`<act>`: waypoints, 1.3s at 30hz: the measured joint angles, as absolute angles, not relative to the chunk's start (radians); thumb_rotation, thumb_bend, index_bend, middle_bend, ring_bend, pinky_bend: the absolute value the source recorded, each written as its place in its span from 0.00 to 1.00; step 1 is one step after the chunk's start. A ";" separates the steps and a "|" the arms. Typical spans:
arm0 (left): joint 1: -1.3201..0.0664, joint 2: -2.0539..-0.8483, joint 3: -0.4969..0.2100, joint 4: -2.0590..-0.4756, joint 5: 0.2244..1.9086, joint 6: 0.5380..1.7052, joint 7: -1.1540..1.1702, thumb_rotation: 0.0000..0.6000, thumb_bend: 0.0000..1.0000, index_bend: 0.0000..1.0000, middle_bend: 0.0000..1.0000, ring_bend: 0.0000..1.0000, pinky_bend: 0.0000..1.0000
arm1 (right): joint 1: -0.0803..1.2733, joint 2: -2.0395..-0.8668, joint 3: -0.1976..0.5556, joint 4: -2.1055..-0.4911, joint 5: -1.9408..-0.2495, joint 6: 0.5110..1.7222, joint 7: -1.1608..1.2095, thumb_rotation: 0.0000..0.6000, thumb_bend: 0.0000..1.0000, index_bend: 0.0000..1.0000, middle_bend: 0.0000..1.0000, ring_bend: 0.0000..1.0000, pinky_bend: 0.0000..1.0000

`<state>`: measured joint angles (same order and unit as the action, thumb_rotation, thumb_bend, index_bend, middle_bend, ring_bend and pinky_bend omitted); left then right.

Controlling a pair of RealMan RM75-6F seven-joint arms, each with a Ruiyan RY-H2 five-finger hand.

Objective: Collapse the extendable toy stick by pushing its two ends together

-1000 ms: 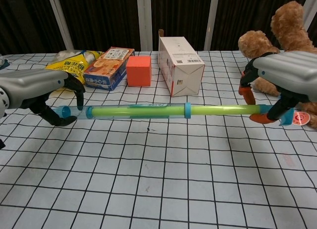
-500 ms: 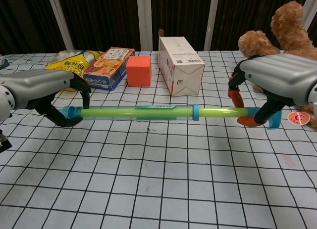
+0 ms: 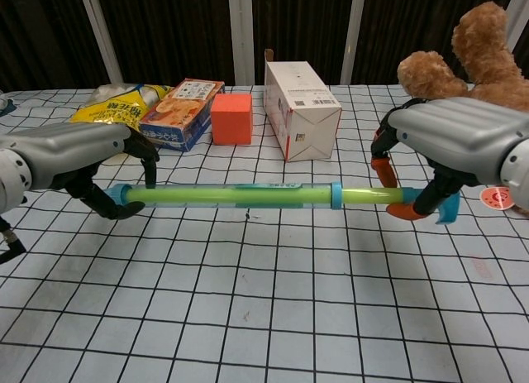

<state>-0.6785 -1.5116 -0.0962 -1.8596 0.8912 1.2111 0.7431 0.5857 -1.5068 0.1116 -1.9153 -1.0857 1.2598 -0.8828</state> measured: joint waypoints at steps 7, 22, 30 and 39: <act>-0.676 -1.506 -0.082 -1.866 0.903 1.207 0.735 1.00 0.33 0.33 0.08 0.00 0.00 | 0.586 -1.489 0.101 -1.919 -1.063 1.254 -0.888 1.00 0.36 0.30 0.21 0.01 0.00; -0.643 -1.438 -0.053 -1.924 0.962 1.224 0.688 1.00 0.20 0.16 0.06 0.00 0.00 | 0.567 -1.382 0.069 -1.969 -1.017 1.259 -0.866 1.00 0.35 0.00 0.04 0.00 0.00; -0.552 -1.305 0.016 -1.973 1.106 1.287 0.575 1.00 0.20 0.12 0.02 0.00 0.00 | 0.488 -1.280 0.020 -1.936 -1.146 1.302 -0.684 1.00 0.31 0.00 0.02 0.00 0.00; -0.355 -1.132 0.132 -1.927 1.336 1.456 0.329 1.00 0.20 0.06 0.00 0.00 0.00 | 0.334 -1.170 -0.052 -1.816 -1.333 1.425 -0.361 1.00 0.30 0.00 0.00 0.00 0.00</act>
